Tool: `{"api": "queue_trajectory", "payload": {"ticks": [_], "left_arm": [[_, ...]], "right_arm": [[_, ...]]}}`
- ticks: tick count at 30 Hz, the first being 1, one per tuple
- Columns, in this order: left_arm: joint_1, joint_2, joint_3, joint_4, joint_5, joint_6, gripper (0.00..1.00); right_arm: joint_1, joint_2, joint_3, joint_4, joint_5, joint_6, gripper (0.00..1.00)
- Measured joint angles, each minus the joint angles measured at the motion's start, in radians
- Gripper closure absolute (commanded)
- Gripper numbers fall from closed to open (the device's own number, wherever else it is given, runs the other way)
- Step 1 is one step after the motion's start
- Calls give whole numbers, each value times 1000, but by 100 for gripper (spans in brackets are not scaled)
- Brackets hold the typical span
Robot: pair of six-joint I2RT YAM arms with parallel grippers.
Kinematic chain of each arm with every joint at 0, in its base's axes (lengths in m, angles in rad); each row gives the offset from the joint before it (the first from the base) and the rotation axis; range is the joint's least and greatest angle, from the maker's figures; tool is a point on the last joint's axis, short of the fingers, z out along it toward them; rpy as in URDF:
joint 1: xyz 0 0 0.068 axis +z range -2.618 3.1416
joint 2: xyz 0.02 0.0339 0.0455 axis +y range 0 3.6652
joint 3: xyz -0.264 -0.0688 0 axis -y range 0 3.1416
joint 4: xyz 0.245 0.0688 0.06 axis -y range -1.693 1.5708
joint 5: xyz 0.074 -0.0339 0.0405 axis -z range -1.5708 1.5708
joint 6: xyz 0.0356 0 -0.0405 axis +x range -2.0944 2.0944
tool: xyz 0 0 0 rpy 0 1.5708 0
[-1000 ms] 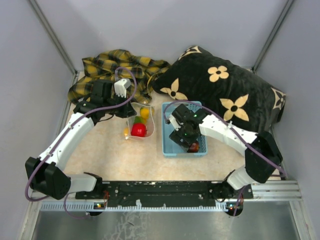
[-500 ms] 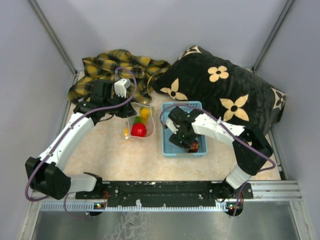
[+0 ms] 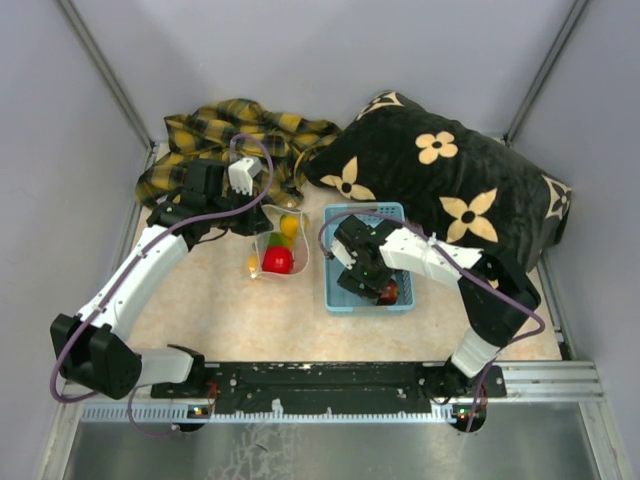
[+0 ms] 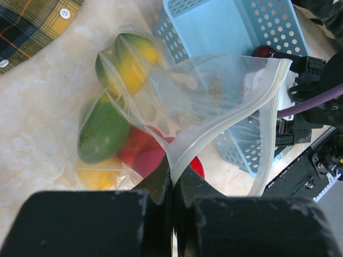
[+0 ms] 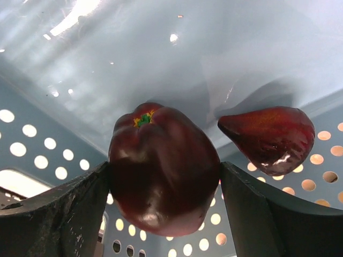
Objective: Place the food in the zip-top bag and seal the zipper
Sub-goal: Pick up the fake fruit from the bin, then place the fake fruit in the zipper food storage bag.
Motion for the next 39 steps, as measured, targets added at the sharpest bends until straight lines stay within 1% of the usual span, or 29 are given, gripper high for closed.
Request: {"api": "queue_trajectory", "payload": {"ticks": [5, 12, 18, 22, 27, 32, 35, 39], "left_arm": [[0, 0, 0, 0, 0, 0, 100], [0, 0, 0, 0, 0, 0, 100], [0, 0, 0, 0, 0, 0, 100], [0, 0, 0, 0, 0, 0, 100], [0, 0, 0, 0, 1, 0, 100], [0, 0, 0, 0, 1, 0, 100], [0, 0, 0, 1, 1, 0, 100], [0, 0, 0, 1, 2, 0, 100]], "right_arm": [[0, 29, 0, 6, 23, -1, 26], [0, 6, -9, 24, 27, 4, 34], [0, -119, -16, 60, 29, 15, 40], [8, -210, -11, 75, 40, 32, 41], [51, -266, 15, 95, 74, 51, 42], [103, -333, 52, 159, 75, 58, 47], [127, -380, 80, 222, 57, 58, 47], [172, -425, 93, 347, 13, 55, 47]]}}
